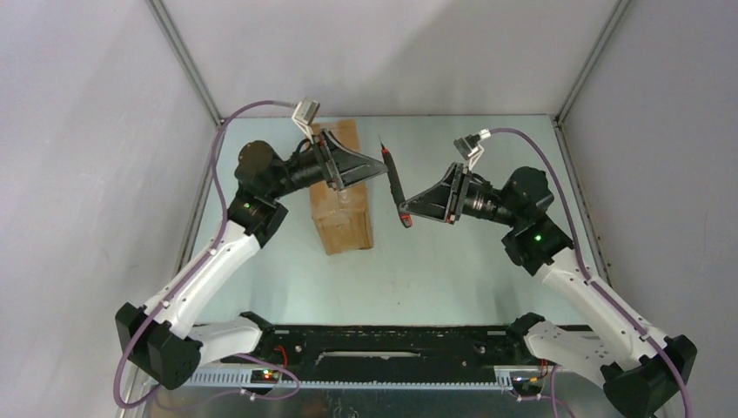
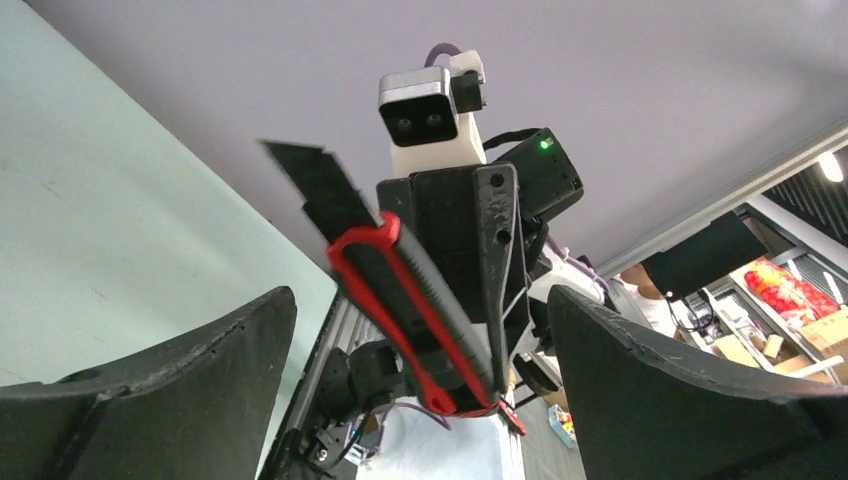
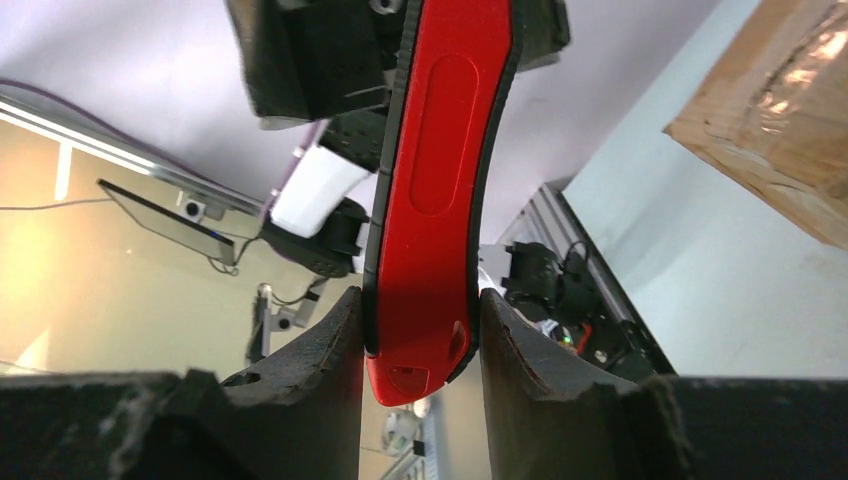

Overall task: Unpack the express box
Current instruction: Pick up the knife from the center of the board.

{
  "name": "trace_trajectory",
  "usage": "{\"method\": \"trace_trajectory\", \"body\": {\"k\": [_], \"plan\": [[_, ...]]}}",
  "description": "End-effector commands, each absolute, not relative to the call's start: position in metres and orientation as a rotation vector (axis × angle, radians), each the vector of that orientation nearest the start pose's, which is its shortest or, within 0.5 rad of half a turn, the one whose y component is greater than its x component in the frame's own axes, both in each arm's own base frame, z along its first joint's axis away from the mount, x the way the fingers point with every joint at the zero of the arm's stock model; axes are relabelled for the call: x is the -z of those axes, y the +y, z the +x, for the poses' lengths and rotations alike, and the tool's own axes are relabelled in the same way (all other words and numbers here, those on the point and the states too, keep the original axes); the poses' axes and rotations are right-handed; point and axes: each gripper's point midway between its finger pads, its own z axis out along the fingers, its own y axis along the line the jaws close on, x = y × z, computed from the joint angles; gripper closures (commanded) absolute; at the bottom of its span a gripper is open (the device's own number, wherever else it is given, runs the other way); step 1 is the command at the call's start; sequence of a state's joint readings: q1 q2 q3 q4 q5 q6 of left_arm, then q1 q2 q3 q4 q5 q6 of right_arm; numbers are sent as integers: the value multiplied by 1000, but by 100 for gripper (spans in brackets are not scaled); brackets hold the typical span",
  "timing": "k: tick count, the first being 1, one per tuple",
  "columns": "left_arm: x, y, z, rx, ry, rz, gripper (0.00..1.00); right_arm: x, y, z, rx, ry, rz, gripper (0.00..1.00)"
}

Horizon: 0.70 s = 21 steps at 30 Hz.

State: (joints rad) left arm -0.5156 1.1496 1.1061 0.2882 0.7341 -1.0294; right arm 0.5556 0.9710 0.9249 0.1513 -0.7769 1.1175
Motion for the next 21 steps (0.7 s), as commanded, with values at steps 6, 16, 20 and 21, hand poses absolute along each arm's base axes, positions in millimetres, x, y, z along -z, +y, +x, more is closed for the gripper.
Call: {"method": "trace_trajectory", "body": {"k": [6, 16, 20, 21], "plan": [[-467, -284, 195, 1930, 1337, 454, 0, -447, 297, 146, -2086, 1566, -357, 100], [-500, -254, 158, 2331, 976, 466, 16, -479, 308, 149, -2342, 1391, -307, 100], [-511, -246, 150, 2328, 943, 454, 42, -476, 312, 155, -2364, 1393, -277, 100], [-511, -245, 151, 2330, 943, 441, 48, -476, 313, 155, -2368, 1389, -278, 100]]}}
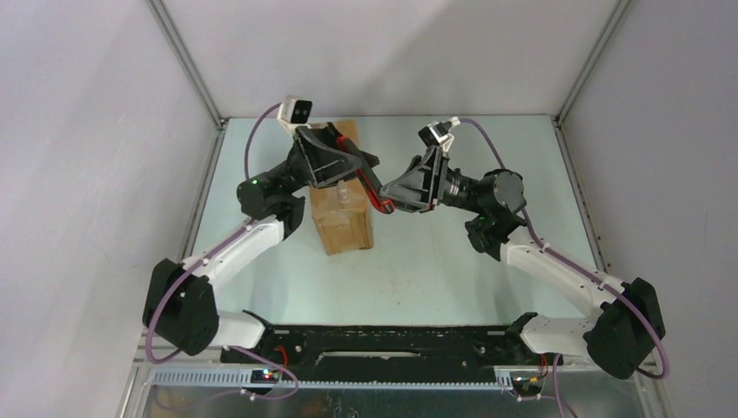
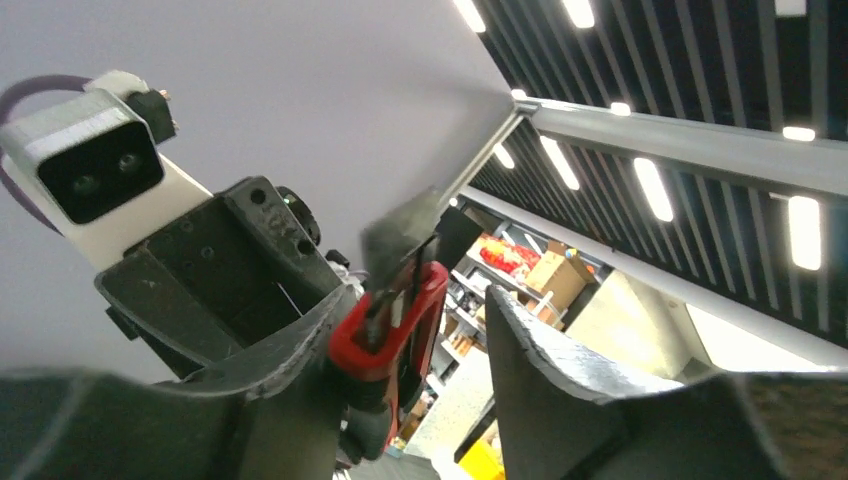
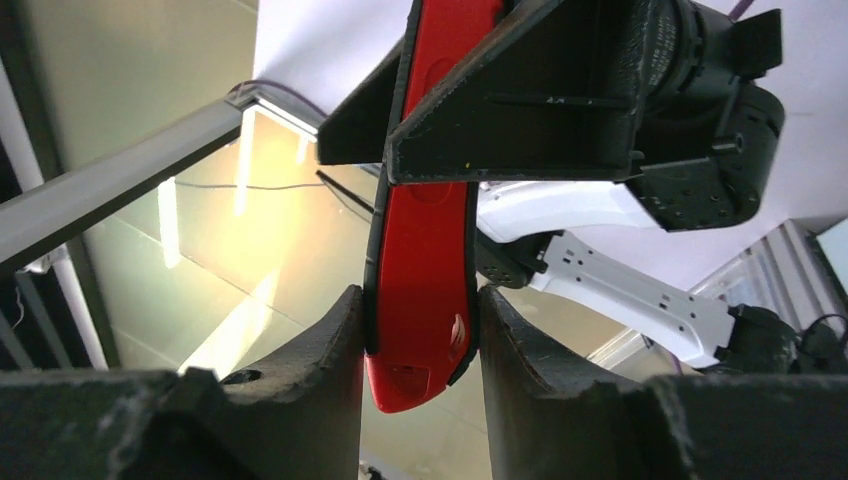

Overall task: Unpack the express box
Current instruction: Pick up the knife from the center of the board.

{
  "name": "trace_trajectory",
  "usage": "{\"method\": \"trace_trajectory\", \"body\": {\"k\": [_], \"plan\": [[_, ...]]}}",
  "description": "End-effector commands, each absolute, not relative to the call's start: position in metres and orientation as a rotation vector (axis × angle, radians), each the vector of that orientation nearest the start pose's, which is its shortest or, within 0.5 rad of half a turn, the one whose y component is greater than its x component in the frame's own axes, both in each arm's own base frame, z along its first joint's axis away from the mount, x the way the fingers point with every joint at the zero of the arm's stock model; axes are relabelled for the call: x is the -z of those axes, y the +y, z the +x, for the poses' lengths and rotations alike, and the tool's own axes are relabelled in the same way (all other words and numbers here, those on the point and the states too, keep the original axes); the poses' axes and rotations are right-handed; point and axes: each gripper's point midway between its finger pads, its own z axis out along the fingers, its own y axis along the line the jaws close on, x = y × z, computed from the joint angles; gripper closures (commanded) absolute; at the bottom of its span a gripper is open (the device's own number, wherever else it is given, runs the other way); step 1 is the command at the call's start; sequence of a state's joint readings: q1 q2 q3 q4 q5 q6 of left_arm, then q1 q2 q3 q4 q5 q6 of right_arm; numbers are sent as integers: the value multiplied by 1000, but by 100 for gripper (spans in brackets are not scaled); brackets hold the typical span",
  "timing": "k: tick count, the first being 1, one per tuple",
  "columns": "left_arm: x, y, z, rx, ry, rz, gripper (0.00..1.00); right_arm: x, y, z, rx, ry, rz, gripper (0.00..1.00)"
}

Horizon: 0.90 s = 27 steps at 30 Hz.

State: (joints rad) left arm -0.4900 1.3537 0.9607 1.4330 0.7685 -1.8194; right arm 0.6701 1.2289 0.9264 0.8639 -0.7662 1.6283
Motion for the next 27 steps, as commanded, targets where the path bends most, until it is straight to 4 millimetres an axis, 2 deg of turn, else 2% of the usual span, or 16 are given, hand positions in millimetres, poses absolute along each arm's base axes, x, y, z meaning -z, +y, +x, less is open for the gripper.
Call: {"method": "trace_trajectory", "body": {"k": [1, 3, 5, 6, 7, 9, 10, 11, 13, 16, 19, 22, 24, 27], "plan": [[-510, -245, 154, 2328, 954, 424, 54, -476, 313, 156, -2371, 1390, -278, 100], [-507, -246, 160, 2315, 985, 389, 67, -474, 313, 155, -2369, 1399, -282, 100], [-502, -250, 168, 2290, 1040, 345, 94, -470, 314, 156, -2357, 1419, -280, 100], [-499, -251, 171, 2270, 1070, 328, 99, -466, 315, 156, -2340, 1442, -276, 98], [-496, -254, 175, 2239, 1105, 310, 100, -462, 316, 156, -2314, 1468, -278, 88], [-494, -254, 176, 2154, 1155, 291, 100, -449, 318, 160, -2214, 1539, -264, 49], [-489, -257, 183, 2076, 1195, 275, 100, -441, 318, 161, -2136, 1557, -277, 33], [-483, -258, 187, 2005, 1243, 262, 100, -435, 316, 163, -2065, 1580, -267, 22], [-470, -257, 202, 1833, 1349, 196, 100, -426, 313, 167, -1930, 1625, -253, 12], [-463, -252, 208, 1679, 1422, 155, 100, -420, 316, 160, -1803, 1662, -306, 9], [-456, -255, 211, 1636, 1466, 154, 100, -427, 325, 148, -1772, 1644, -376, 9], [-450, -262, 208, 1635, 1487, 173, 100, -431, 333, 145, -1733, 1650, -416, 10], [-449, -263, 206, 1646, 1483, 165, 100, -430, 337, 144, -1727, 1656, -431, 16], [-449, -261, 207, 1638, 1477, 142, 100, -425, 338, 145, -1712, 1674, -434, 31]]}}
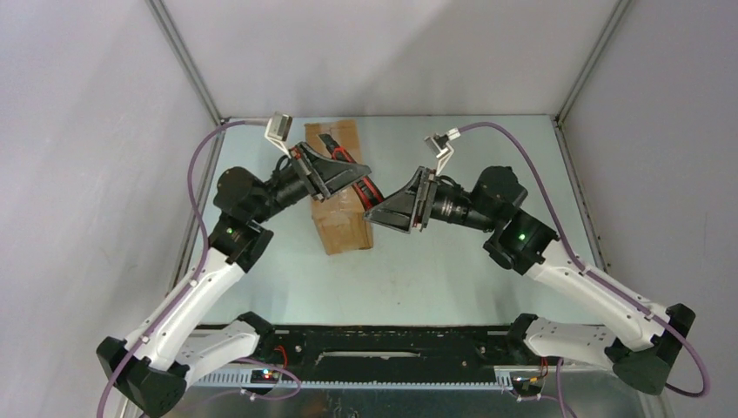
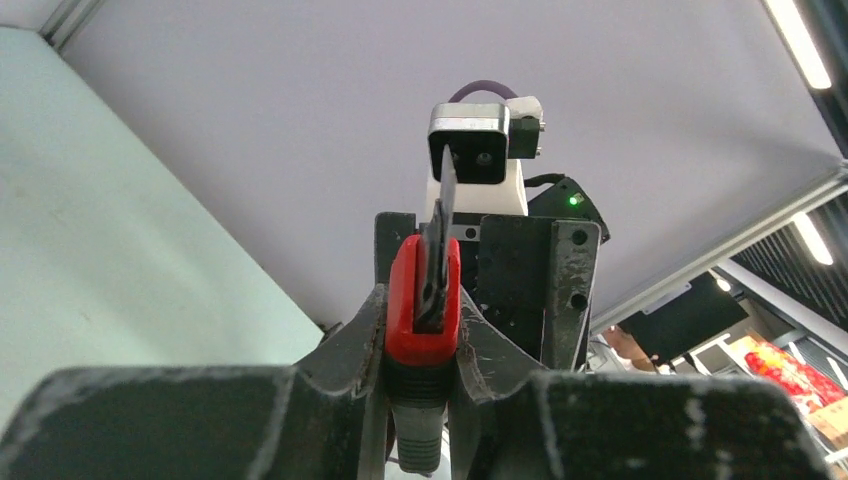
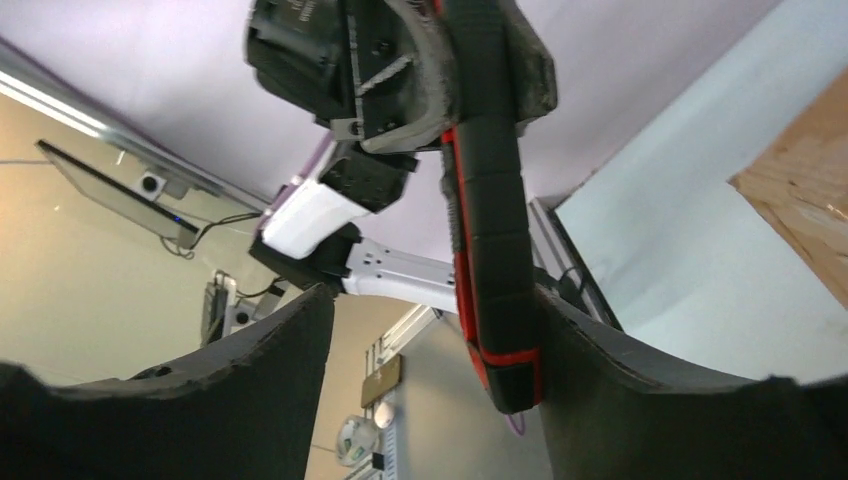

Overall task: Unpack the express box
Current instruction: Pick up the knife from the center of the board.

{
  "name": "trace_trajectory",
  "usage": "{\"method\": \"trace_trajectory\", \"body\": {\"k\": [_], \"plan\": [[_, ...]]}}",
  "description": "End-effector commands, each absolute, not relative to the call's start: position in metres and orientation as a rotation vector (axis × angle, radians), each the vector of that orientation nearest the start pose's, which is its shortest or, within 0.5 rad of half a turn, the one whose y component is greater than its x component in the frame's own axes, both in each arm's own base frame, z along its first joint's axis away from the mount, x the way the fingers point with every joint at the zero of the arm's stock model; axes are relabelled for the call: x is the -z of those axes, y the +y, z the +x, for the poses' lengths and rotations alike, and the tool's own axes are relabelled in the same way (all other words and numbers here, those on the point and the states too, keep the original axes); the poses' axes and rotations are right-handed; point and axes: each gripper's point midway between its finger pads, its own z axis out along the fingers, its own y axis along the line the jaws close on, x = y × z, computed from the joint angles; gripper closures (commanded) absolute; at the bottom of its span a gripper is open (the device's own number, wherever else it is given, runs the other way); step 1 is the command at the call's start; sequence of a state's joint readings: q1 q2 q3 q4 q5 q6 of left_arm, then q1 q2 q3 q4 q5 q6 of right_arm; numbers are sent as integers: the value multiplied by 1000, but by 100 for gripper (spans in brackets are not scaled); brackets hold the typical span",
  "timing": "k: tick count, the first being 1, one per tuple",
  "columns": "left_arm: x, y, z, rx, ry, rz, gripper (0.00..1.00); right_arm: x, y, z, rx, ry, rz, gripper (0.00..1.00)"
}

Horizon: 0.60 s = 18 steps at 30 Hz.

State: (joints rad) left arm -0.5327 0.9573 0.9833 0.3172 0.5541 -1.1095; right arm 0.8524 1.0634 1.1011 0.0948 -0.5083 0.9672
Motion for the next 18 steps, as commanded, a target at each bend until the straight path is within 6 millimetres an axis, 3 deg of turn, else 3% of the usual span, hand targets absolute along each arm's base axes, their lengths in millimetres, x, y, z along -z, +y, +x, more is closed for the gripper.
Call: {"method": "trace_trajectory", "body": {"k": [1, 4, 7, 8, 10, 13, 14, 16, 18], "plan": [[-449, -260, 207, 1634, 1475, 139, 100, -424, 339, 145, -1708, 1680, -439, 34], [-450, -260, 206, 1628, 1476, 145, 100, -418, 341, 143, -1699, 1697, -456, 44], [-450, -260, 205, 1634, 1471, 148, 100, -415, 344, 142, -1711, 1707, -471, 70], [-451, -260, 203, 1636, 1469, 157, 95, -414, 344, 142, -1710, 1709, -470, 78], [-450, -259, 202, 1625, 1475, 167, 74, -414, 342, 143, -1708, 1716, -468, 100], [-446, -255, 204, 1582, 1493, 176, 43, -414, 337, 142, -1704, 1721, -471, 100], [-445, -252, 205, 1569, 1492, 172, 36, -412, 336, 141, -1700, 1733, -473, 100], [-444, -245, 210, 1556, 1489, 158, 29, -408, 333, 137, -1695, 1754, -483, 100], [-443, -240, 213, 1566, 1484, 150, 28, -406, 329, 136, -1682, 1769, -483, 100]]}}
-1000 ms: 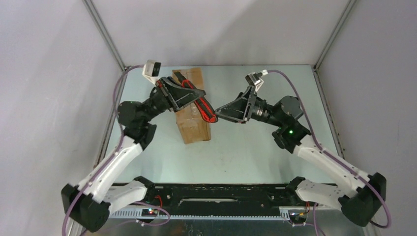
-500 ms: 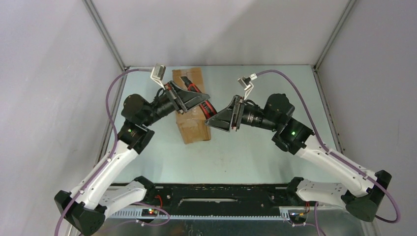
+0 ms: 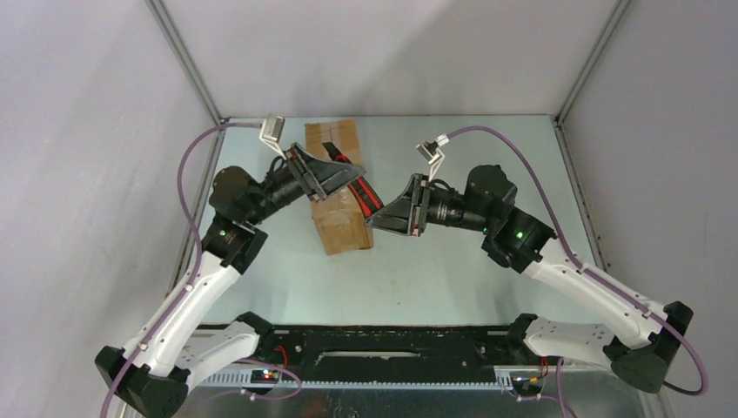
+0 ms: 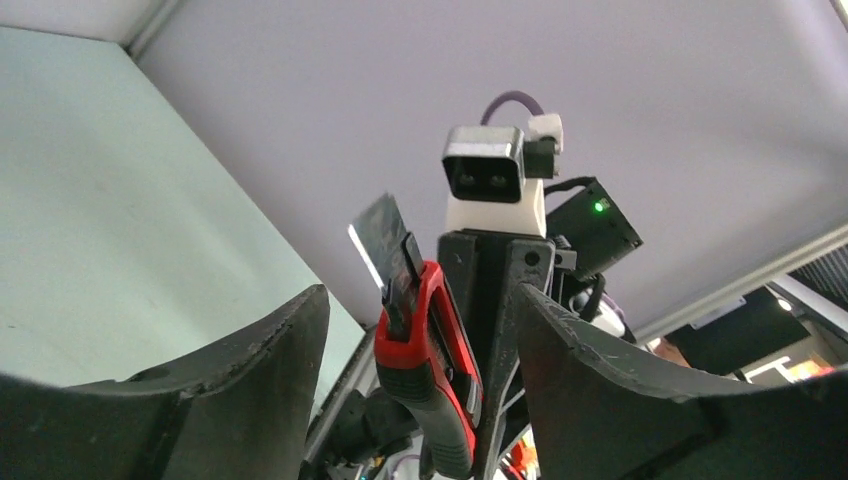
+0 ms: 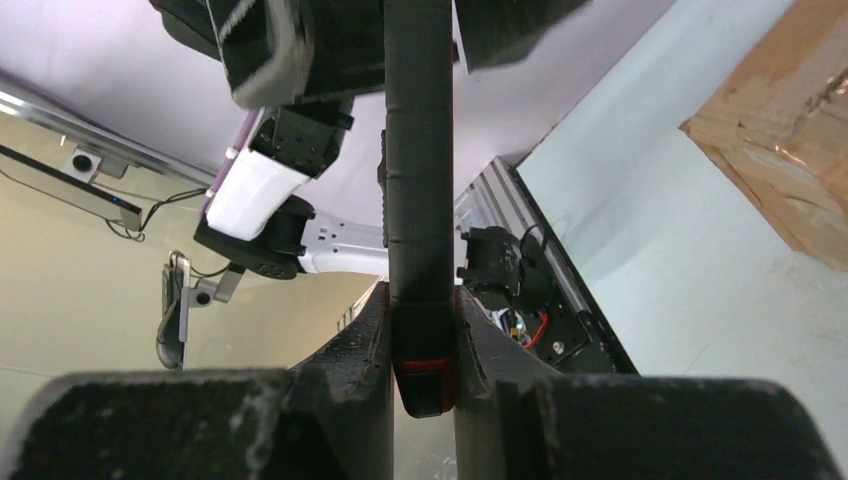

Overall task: Unpack the express box
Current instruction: Pick up the knife from the center of the board.

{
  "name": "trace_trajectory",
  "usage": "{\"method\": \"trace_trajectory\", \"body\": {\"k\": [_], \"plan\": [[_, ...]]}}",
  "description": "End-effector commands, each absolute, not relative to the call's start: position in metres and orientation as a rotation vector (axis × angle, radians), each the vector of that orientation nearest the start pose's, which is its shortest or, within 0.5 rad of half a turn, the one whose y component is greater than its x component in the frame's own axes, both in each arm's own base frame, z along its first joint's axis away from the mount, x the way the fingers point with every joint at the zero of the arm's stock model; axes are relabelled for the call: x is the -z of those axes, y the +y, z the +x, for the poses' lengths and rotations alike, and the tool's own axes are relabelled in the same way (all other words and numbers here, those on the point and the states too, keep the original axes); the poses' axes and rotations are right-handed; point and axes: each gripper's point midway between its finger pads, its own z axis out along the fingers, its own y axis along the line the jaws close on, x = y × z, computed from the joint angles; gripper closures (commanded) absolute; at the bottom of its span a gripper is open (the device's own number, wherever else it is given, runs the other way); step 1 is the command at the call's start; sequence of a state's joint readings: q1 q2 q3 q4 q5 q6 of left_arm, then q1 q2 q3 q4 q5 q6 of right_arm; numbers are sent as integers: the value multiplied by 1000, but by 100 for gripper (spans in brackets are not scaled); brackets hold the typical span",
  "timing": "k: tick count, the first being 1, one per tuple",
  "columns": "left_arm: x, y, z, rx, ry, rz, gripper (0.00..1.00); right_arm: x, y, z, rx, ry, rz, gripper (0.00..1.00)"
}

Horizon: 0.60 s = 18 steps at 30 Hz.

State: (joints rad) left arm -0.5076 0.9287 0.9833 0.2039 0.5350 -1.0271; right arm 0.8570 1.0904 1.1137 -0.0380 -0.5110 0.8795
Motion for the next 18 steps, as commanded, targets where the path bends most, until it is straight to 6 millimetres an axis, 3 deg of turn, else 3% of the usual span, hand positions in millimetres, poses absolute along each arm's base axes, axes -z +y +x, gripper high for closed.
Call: {"method": "trace_trajectory", "body": {"k": [1, 5, 9, 18], "plan": [[-444, -237, 214, 1571, 1474, 146, 28, -405, 327, 135, -1677, 1774, -484, 100], [-444, -231, 218, 1576, 1463, 139, 31, -400, 324, 129, -1673, 1797, -519, 100], [-441, -238, 214, 1636, 1483, 198, 36, -394, 320, 129, -1657, 1824, -522, 100], [-416, -246, 196, 1625, 1605, 395, 39, -398, 303, 125, -1693, 1824, -567, 100]]}}
